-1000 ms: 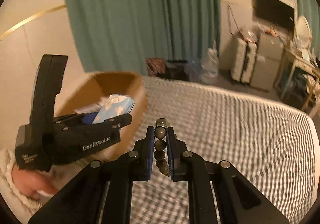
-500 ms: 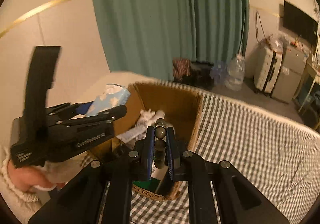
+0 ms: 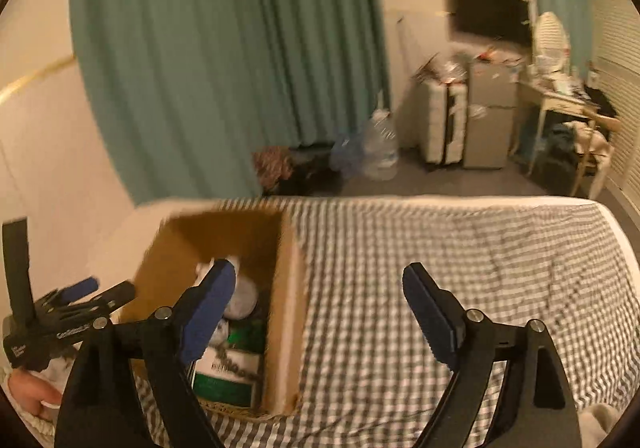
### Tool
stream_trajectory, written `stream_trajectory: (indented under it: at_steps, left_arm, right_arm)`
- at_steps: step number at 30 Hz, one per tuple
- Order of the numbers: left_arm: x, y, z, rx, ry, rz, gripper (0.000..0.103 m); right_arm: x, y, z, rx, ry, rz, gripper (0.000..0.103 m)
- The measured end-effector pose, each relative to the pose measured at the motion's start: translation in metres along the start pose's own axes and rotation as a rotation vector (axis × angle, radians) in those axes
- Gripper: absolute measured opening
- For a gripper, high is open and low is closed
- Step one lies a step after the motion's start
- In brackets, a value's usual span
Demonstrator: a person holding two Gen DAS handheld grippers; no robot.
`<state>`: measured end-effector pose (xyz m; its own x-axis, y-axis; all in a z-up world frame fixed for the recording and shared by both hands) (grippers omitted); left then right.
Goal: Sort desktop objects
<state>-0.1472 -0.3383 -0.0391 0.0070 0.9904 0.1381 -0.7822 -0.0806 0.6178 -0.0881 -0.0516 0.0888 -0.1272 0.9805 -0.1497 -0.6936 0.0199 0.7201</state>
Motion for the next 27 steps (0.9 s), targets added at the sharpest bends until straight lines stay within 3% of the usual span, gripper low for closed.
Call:
stream_trajectory:
  at_steps: [7, 10, 13, 16, 18, 20, 24, 27]
  left_arm:
    - [0.053, 0.022, 0.104, 0.152, 0.024, -0.070, 0.103]
    - [0.081, 0.019, 0.127, 0.189, 0.014, -0.105, 0.103]
    - [0.102, -0.002, 0.119, 0.170, 0.008, -0.134, 0.103]
    - [0.114, -0.053, 0.089, 0.098, 0.038, -0.149, 0.103]
    - [0.116, -0.082, 0.068, 0.097, 0.104, -0.143, 0.103]
    - [0.118, -0.099, 0.048, 0.111, 0.157, -0.153, 0.103]
    - [0.114, -0.101, 0.034, 0.098, 0.175, -0.145, 0.103]
    - [0.106, -0.099, 0.039, 0.114, 0.138, -0.104, 0.103]
  right_arm:
    - [0.029, 0.030, 0.106, 0.163, 0.020, -0.004, 0.103]
    - [0.044, 0.029, 0.131, 0.182, 0.047, -0.038, 0.103]
    - [0.052, 0.014, 0.121, 0.138, 0.050, -0.041, 0.103]
    - [0.049, -0.034, 0.076, 0.042, -0.035, 0.007, 0.102]
    - [0.046, -0.074, 0.049, 0.030, -0.116, 0.043, 0.102]
    - [0.044, -0.101, 0.027, -0.011, -0.123, 0.075, 0.102]
    - [0.044, -0.103, 0.009, -0.044, -0.163, 0.110, 0.102]
    - [0.044, -0.091, 0.009, -0.017, -0.137, 0.073, 0.102]
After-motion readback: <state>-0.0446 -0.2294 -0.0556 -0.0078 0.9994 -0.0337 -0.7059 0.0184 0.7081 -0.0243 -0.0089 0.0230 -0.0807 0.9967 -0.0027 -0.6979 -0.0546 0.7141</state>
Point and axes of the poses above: each gripper's, at about its wrist camera, not at the fingertips, and z roughly against the way its jaws point, x to its right, y to its top, the point moved 3 cm from there along -z, roughly the way its jaws point, and after that the axes turned 11 degrees about -x, right-handed, at the moved point
